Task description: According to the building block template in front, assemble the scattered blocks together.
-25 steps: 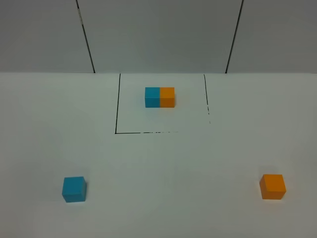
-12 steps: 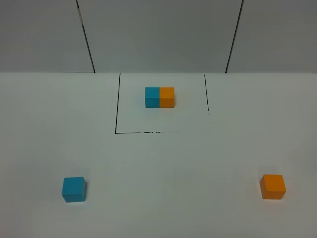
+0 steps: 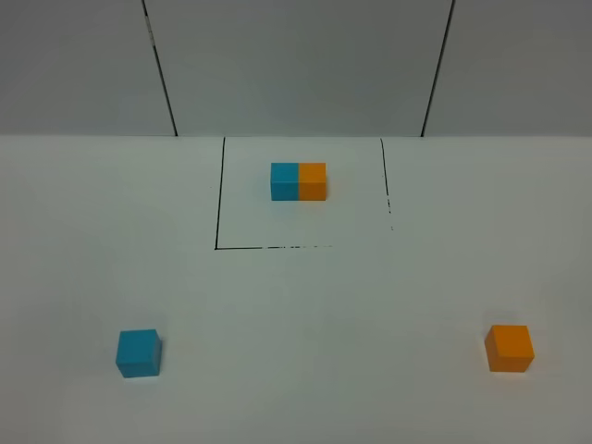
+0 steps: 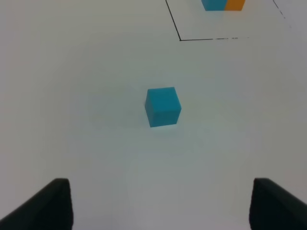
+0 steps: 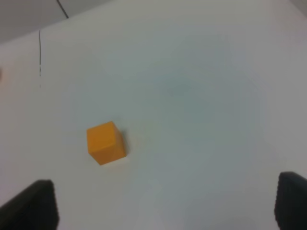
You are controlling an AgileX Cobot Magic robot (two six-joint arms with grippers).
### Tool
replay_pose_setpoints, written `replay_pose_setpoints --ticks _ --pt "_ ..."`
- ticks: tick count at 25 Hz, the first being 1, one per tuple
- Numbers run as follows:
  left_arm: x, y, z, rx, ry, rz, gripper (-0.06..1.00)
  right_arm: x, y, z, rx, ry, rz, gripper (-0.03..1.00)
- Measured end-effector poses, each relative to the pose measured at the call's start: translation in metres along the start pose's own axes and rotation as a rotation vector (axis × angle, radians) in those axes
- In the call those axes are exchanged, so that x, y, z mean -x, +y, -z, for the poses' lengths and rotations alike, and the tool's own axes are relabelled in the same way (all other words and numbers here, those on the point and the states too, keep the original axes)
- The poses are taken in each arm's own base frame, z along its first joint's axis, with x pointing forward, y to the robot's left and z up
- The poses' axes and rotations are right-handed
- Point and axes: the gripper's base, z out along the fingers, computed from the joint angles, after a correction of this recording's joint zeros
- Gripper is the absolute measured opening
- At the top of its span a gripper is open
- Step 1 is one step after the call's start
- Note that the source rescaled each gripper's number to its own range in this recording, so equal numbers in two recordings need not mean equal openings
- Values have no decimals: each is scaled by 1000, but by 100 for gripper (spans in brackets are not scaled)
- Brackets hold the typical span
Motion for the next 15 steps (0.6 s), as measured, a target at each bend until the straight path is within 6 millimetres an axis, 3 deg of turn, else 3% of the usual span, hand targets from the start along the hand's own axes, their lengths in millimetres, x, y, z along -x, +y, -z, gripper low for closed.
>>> replay_pose_setpoints --ticks 4,7,15 --pt "15 1 -1 4 -46 23 59 0 0 0 0 0 0 80" --pt "31 2 -9 6 14 37 60 0 0 0 0 0 0 80" --pt "89 5 -68 -62 336 130 74 0 0 0 0 0 1 80"
